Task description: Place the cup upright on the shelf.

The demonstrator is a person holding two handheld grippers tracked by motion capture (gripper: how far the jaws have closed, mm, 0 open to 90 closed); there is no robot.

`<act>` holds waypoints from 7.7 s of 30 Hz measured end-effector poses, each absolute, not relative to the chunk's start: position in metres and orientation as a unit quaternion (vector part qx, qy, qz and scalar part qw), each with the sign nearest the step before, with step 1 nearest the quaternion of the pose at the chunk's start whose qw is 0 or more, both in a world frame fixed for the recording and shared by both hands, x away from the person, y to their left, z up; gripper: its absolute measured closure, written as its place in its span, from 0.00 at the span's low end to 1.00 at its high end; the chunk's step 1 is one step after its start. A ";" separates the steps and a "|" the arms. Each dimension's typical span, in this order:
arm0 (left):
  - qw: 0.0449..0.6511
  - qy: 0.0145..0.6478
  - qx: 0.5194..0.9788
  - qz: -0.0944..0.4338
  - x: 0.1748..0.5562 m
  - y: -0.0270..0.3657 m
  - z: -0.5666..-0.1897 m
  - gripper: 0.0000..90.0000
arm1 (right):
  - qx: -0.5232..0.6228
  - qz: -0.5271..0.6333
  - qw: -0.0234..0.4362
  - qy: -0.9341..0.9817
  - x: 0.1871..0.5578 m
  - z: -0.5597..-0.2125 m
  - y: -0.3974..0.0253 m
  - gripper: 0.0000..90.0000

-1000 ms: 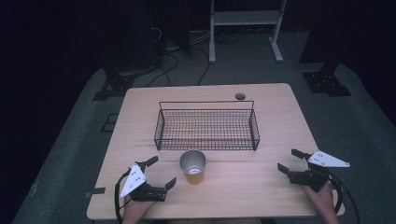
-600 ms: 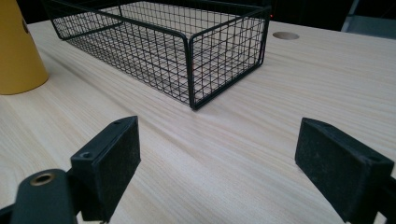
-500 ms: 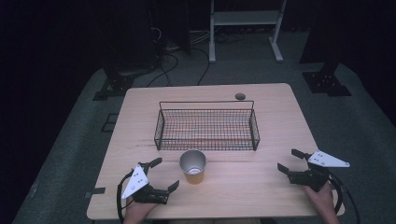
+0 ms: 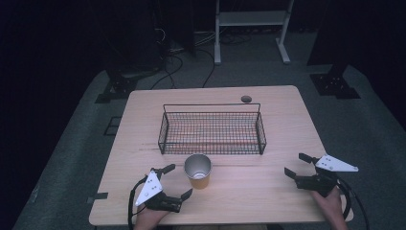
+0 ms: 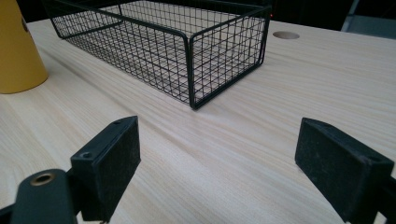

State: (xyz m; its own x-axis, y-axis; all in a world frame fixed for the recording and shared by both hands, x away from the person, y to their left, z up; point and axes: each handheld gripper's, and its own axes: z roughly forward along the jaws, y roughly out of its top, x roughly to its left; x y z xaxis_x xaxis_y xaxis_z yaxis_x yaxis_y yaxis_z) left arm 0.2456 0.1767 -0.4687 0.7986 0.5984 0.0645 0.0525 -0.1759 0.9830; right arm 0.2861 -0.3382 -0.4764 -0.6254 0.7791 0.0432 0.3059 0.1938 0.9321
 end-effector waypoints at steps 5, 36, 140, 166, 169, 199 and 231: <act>0.594 0.218 0.741 0.225 0.247 0.169 -0.469 0.02 | 0.365 0.517 0.229 0.740 0.286 -0.476 -0.338 0.15; 0.584 0.239 0.743 0.223 0.269 0.139 -0.470 0.02 | 0.364 0.514 0.230 0.742 0.286 -0.476 -0.337 0.15; 0.619 0.233 0.718 0.217 0.408 0.123 -0.354 0.15 | 0.367 0.516 0.231 0.738 0.286 -0.476 -0.337 0.15; 0.621 0.202 0.740 0.162 0.461 0.119 -0.362 0.15 | 0.364 0.517 0.231 0.740 0.286 -0.476 -0.337 0.15; 0.613 0.194 0.751 0.151 0.465 0.117 -0.364 0.15 | 0.365 0.518 0.230 0.739 0.286 -0.476 -0.338 0.15; 0.552 0.136 0.819 0.076 0.490 0.097 -0.398 0.15 | 0.364 0.520 0.229 0.738 0.286 -0.476 -0.338 0.15; 0.481 0.137 0.864 0.062 0.500 0.092 -0.425 0.13 | 0.364 0.521 0.228 0.738 0.286 -0.476 -0.338 0.15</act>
State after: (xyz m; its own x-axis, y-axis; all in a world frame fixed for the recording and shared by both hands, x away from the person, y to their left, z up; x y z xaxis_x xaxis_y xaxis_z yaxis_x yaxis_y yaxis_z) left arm 0.4998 0.0924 -0.4250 0.9547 0.2963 -0.0255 0.1779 -0.5001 0.8475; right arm 0.2857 -0.3383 -0.4759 -0.6315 0.7743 0.0421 0.2986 0.1927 0.9347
